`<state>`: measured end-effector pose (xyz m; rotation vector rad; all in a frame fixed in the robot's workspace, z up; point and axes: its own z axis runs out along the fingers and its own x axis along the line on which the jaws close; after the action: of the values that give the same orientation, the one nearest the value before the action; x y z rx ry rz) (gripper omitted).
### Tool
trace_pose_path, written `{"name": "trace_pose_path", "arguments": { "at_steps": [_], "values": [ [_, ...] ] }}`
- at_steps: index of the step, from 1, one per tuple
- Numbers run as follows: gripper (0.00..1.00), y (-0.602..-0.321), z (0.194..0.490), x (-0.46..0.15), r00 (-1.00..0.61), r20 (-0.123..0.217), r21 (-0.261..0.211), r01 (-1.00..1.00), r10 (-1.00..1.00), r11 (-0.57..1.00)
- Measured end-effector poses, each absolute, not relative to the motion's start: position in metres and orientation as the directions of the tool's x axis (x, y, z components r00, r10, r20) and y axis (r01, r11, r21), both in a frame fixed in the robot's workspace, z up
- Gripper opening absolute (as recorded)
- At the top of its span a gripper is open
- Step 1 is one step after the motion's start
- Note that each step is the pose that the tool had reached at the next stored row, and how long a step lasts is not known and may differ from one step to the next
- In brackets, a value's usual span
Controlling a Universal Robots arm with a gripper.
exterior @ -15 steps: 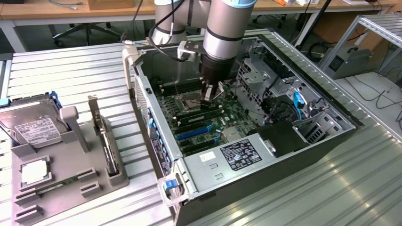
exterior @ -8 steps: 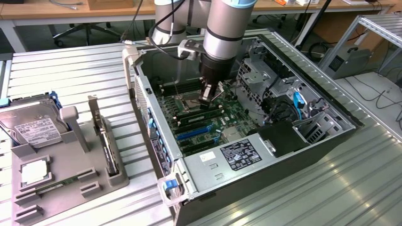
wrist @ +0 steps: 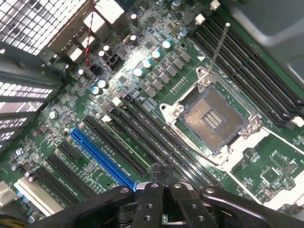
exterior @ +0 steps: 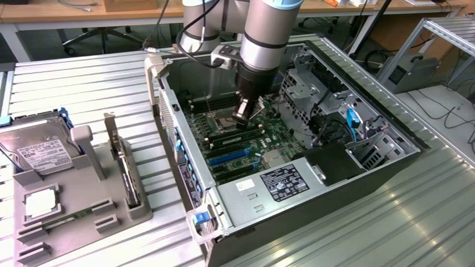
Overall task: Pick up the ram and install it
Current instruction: 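Press down the ram until it locks into place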
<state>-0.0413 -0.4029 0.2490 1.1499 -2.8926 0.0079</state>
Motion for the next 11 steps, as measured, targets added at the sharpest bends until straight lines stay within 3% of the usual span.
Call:
{"name": "trace_pose_path", "arguments": {
  "at_steps": [11],
  "values": [
    [0.11,-0.4029,0.2494,-0.0413,-0.817,0.029,0.000,-0.577,-0.576,0.817]
  ]
}}
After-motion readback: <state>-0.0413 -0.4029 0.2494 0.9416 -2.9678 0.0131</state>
